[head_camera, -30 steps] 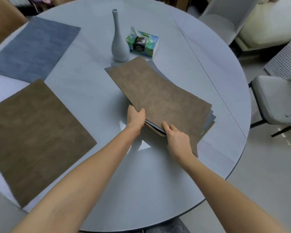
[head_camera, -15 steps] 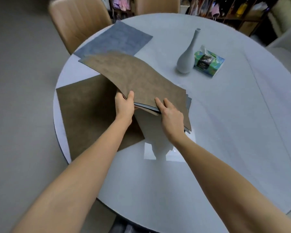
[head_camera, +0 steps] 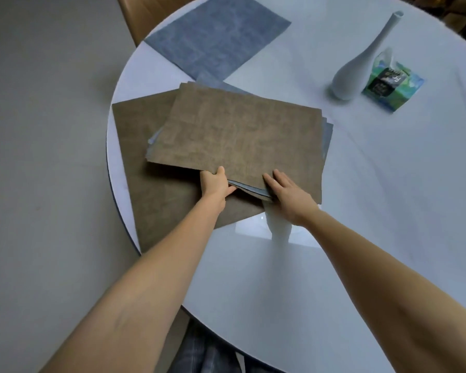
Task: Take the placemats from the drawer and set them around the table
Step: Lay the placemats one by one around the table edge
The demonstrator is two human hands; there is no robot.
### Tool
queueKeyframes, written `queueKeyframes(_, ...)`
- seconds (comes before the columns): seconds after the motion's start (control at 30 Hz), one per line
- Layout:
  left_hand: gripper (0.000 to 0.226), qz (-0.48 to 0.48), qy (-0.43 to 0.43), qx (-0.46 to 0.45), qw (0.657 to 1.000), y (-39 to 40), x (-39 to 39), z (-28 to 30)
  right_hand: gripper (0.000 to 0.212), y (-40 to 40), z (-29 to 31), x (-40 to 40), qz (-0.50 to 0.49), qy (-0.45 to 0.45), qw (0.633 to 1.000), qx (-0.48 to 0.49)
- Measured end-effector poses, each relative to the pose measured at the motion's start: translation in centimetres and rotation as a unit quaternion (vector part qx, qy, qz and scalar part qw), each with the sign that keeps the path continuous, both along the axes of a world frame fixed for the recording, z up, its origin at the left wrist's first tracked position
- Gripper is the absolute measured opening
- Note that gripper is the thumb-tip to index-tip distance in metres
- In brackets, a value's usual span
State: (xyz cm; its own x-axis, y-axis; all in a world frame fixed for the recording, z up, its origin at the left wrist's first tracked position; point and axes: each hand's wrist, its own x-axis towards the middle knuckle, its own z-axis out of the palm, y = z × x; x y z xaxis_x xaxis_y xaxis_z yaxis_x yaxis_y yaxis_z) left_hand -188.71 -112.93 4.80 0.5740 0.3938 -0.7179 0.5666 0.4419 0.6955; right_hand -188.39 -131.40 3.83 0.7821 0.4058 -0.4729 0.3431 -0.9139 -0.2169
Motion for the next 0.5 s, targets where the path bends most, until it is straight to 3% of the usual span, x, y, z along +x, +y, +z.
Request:
queueKeyframes(0.1, 0.033, -0.038, 0.081, 0.003, 0.996, 0.8, -0.9, -0.2, 0.078, -0.1, -0.9, -0.5, -0.014, 0.04, 0.999, 0.02)
queueKeyframes(0.27, 0.041, -0.11, 0.107, 0.023, 0.988, 2.8, -1.7, -0.3, 0.051, -0.1, -0.8, -0.1, -0.061, -0.076, 0.995, 0.021)
queueKeyframes(0.37, 0.042, -0.117, 0.111, 0.015, 0.987, 3.0, -1.6, -0.1, 0.035, 0.1, -1.4, 0.6, 0.044, -0.14, 0.987, -0.059)
queueKeyframes(0.5, 0.037, -0.143, 0.096, -0.021, 0.985, 1.8, -2.3, 0.0, 0.023, 0.2, -0.5, 1.0, 0.219, -0.208, 0.939, -0.165)
